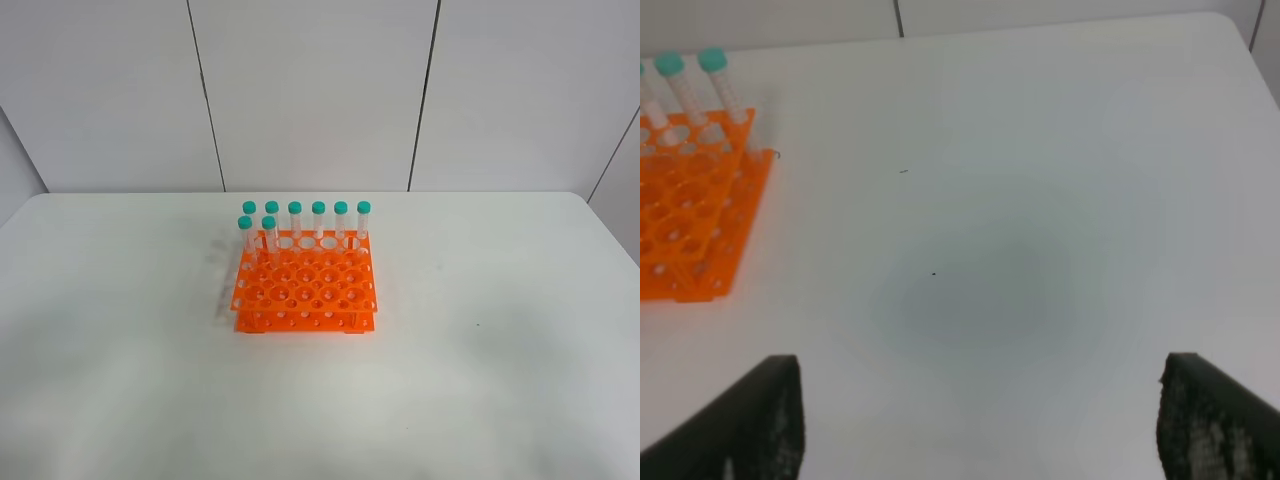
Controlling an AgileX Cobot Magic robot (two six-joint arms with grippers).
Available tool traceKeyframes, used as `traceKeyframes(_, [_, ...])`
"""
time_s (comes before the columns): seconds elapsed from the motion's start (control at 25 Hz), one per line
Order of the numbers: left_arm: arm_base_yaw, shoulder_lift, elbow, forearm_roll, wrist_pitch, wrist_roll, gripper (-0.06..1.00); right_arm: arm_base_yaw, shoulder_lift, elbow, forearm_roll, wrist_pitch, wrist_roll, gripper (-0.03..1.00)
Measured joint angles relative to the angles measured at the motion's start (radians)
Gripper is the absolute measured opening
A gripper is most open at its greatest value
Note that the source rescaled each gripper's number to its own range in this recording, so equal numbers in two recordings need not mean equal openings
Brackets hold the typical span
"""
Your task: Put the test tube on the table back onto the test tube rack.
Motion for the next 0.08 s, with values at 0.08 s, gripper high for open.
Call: traceKeyframes(0.08, [0.0,0.0,0.0,0.0,0.0,0.0,1.0,0.0,0.0,0.0,0.0,0.0,0.0,0.73])
